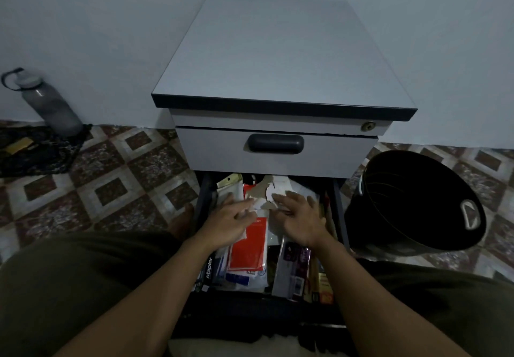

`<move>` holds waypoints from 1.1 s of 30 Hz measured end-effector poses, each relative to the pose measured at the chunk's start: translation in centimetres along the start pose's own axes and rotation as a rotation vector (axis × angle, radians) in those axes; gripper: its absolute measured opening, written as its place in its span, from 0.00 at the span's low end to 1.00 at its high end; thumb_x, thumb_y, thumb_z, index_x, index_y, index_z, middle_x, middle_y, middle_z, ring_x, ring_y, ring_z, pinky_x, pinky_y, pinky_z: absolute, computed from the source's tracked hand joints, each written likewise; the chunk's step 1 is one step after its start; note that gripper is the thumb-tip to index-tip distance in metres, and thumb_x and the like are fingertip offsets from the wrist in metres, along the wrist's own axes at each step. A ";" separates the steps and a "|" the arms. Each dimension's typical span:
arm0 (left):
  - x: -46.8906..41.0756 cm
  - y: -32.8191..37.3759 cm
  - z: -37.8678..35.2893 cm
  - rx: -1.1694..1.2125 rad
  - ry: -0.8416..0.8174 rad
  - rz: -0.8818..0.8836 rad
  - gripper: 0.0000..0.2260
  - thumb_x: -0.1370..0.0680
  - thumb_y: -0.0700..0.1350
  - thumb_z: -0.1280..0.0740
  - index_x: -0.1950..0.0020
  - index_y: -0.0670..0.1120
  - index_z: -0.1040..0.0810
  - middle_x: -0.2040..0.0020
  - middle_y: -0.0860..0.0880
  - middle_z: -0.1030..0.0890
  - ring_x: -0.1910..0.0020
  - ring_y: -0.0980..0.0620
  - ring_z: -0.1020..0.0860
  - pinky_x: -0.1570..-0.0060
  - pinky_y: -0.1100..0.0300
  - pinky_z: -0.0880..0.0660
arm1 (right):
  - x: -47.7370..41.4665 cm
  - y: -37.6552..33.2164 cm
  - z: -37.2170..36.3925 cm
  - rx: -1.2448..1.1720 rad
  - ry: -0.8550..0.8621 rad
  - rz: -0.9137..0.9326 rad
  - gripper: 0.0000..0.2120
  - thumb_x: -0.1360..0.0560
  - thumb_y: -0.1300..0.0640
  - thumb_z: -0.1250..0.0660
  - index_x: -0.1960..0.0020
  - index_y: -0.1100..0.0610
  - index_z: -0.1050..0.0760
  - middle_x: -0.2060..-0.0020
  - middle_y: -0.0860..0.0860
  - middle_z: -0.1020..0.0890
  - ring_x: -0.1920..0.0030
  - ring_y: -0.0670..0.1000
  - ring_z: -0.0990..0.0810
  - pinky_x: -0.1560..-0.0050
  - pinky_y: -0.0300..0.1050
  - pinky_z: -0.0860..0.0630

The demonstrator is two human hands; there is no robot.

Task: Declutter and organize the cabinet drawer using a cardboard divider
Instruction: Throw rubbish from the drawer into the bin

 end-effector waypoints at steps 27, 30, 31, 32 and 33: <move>1.7 -2.4 0.3 0.150 0.050 0.132 0.27 0.26 0.49 0.30 0.27 0.58 0.31 0.36 0.51 0.25 0.44 0.52 0.22 0.48 0.57 0.22 | 1.9 5.7 1.3 -0.509 0.194 -0.351 0.28 0.29 0.55 0.25 0.32 0.50 0.31 0.42 0.55 0.23 0.57 0.54 0.17 0.64 0.45 0.19; 1.4 -2.1 0.7 0.139 0.069 0.110 0.14 0.22 0.52 0.32 0.38 0.59 0.25 0.41 0.52 0.24 0.48 0.53 0.21 0.50 0.55 0.21 | 2.1 5.2 1.5 -0.452 0.173 -0.304 0.25 0.35 0.51 0.23 0.41 0.45 0.29 0.40 0.55 0.27 0.51 0.56 0.18 0.55 0.51 0.18; 1.3 -2.2 1.0 0.136 0.088 0.113 0.09 0.22 0.53 0.33 0.42 0.59 0.24 0.42 0.52 0.23 0.49 0.53 0.21 0.50 0.55 0.21 | 2.1 5.0 1.5 -0.447 0.160 -0.302 0.24 0.35 0.49 0.24 0.43 0.45 0.29 0.41 0.54 0.26 0.50 0.56 0.19 0.53 0.53 0.18; 1.2 -2.2 1.2 0.146 0.112 0.112 0.05 0.21 0.53 0.34 0.46 0.58 0.23 0.43 0.52 0.22 0.50 0.53 0.21 0.49 0.54 0.21 | 2.1 4.7 1.6 -0.469 0.161 -0.293 0.21 0.34 0.49 0.26 0.43 0.46 0.28 0.42 0.54 0.25 0.51 0.56 0.19 0.52 0.55 0.18; 1.2 -2.1 1.4 0.160 0.132 0.112 0.04 0.21 0.54 0.34 0.49 0.56 0.23 0.45 0.51 0.21 0.50 0.53 0.21 0.48 0.53 0.22 | 2.3 4.4 1.6 -0.507 0.164 -0.303 0.19 0.31 0.47 0.28 0.43 0.48 0.27 0.43 0.54 0.24 0.51 0.55 0.19 0.50 0.57 0.19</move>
Point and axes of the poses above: each hand's wrist, its own x-axis away from the middle knuckle, its own z-axis out of the back of the hand, y = z × x, the point moved 9 cm from there along -x, towards the middle knuckle
